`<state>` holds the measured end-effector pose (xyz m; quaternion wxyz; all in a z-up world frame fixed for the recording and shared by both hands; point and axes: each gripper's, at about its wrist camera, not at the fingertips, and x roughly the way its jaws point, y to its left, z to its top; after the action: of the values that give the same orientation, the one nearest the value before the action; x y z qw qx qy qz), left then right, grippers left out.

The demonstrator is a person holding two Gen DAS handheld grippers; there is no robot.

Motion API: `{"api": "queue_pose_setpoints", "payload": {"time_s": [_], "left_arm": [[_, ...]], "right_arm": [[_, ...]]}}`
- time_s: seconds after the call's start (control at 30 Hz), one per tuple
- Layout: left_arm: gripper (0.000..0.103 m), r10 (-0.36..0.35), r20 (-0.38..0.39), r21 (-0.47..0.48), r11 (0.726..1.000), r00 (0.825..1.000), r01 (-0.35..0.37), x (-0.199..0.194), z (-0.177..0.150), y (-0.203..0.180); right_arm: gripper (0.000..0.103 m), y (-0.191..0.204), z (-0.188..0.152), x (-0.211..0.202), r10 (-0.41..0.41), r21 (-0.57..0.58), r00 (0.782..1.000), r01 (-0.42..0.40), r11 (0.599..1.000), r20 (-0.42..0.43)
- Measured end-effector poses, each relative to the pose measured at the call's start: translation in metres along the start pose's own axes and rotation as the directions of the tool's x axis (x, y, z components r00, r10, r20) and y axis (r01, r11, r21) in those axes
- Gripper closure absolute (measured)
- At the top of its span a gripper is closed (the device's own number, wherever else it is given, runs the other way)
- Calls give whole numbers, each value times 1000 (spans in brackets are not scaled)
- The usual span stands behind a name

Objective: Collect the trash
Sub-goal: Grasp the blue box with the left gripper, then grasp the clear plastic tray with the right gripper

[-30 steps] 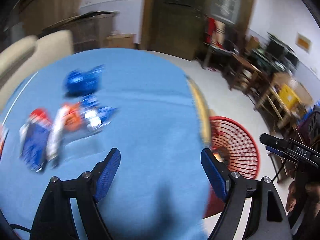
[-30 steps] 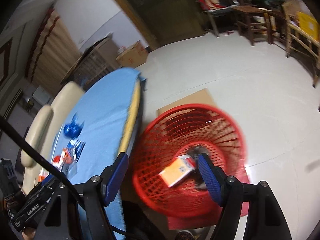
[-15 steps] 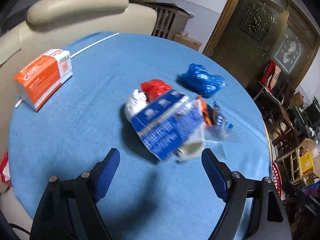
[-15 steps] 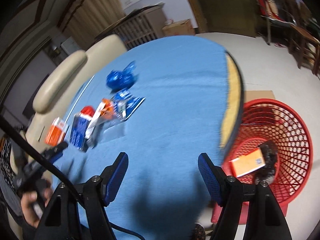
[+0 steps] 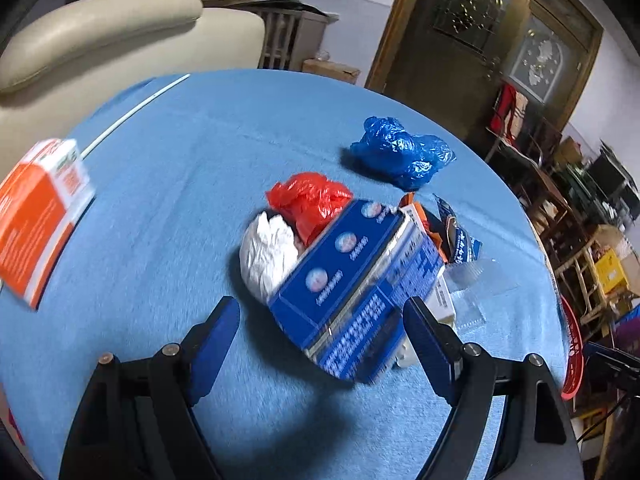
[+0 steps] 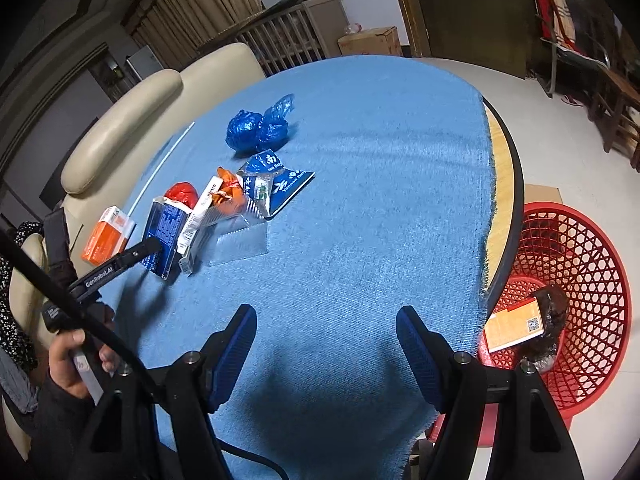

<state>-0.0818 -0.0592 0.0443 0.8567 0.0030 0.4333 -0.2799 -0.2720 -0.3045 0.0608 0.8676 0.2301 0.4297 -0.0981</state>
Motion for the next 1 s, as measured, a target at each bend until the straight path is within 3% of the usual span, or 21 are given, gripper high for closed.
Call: {"api": "queue_pose_setpoints", "payload": {"time_s": [0.27, 0.3, 0.33, 0.43, 0.6, 0.73, 0.9, 1.0], "left_arm": [[18, -49, -53, 26, 998, 997, 50, 20, 7, 0], [25, -61, -37, 32, 998, 997, 63, 17, 6, -2], [46, -64, -31, 40, 997, 997, 65, 14, 5, -3], [53, -73, -29, 30, 997, 997, 73, 9, 3, -7], [57, -33, 6, 22, 999, 999, 32, -11, -4, -11], [58, 48, 49, -18, 999, 998, -48, -38, -15, -10], [58, 187, 52, -62, 981, 981, -184, -60, -37, -5], [58, 231, 38, -85, 970, 972, -227, -64, -48, -2]], "right_arm": [[28, 4, 2, 4, 2, -3, 1000, -2, 1000, -10], [28, 4, 3, 4, 3, -2, 1000, -3, 1000, -10], [28, 3, 3, 4, 4, -1, 1000, -4, 1000, -9], [28, 2, 3, 6, 8, 9, 1000, -8, 1000, -12], [28, 8, 3, 7, 23, -5, 1000, -23, 1000, -10], [28, 11, 4, 7, 33, -10, 999, -33, 999, -5], [28, 21, 9, 17, 55, -29, 998, -56, 998, -11], [28, 35, 22, 25, 79, -30, 997, -79, 996, -2]]}}
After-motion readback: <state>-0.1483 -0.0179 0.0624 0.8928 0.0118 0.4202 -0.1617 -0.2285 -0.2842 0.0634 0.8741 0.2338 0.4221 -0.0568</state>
